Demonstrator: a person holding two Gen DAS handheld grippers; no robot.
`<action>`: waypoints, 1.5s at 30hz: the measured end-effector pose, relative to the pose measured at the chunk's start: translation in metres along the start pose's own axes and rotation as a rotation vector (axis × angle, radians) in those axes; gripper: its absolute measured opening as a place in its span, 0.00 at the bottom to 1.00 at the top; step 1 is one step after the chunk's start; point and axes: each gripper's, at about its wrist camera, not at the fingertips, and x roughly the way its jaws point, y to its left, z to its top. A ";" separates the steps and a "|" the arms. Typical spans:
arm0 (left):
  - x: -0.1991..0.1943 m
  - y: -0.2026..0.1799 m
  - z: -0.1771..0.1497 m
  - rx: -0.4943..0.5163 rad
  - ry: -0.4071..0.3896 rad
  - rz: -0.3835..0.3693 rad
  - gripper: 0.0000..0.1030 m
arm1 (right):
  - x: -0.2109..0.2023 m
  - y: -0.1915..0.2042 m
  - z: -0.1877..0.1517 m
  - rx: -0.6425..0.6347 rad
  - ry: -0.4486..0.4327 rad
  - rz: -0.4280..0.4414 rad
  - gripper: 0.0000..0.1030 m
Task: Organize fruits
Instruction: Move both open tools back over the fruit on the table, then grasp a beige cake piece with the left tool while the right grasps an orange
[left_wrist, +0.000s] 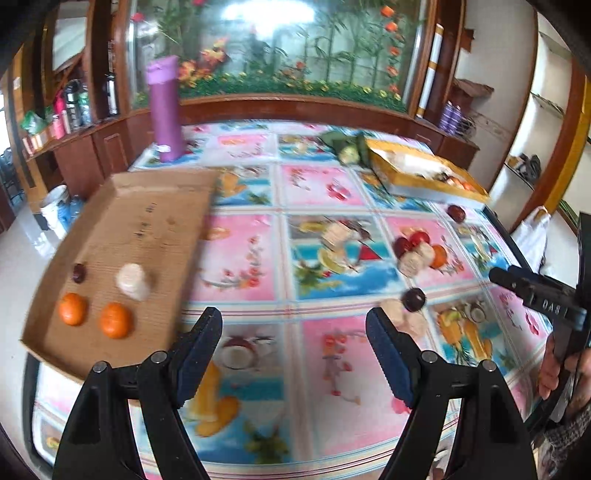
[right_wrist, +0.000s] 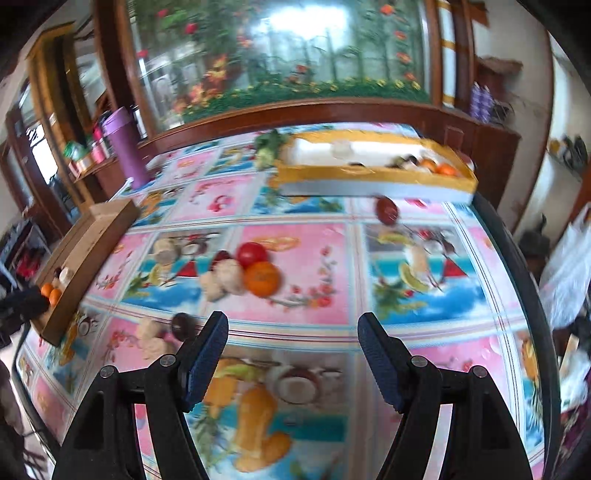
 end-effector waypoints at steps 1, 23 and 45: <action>0.006 -0.005 -0.001 0.005 0.012 -0.013 0.77 | 0.001 -0.006 0.000 0.019 0.005 0.008 0.74; 0.079 -0.025 0.014 0.075 0.090 -0.114 0.53 | 0.088 0.001 0.043 0.065 0.127 0.207 0.43; 0.091 -0.025 0.005 0.152 0.103 -0.152 0.47 | 0.083 0.010 0.031 -0.025 0.099 0.163 0.43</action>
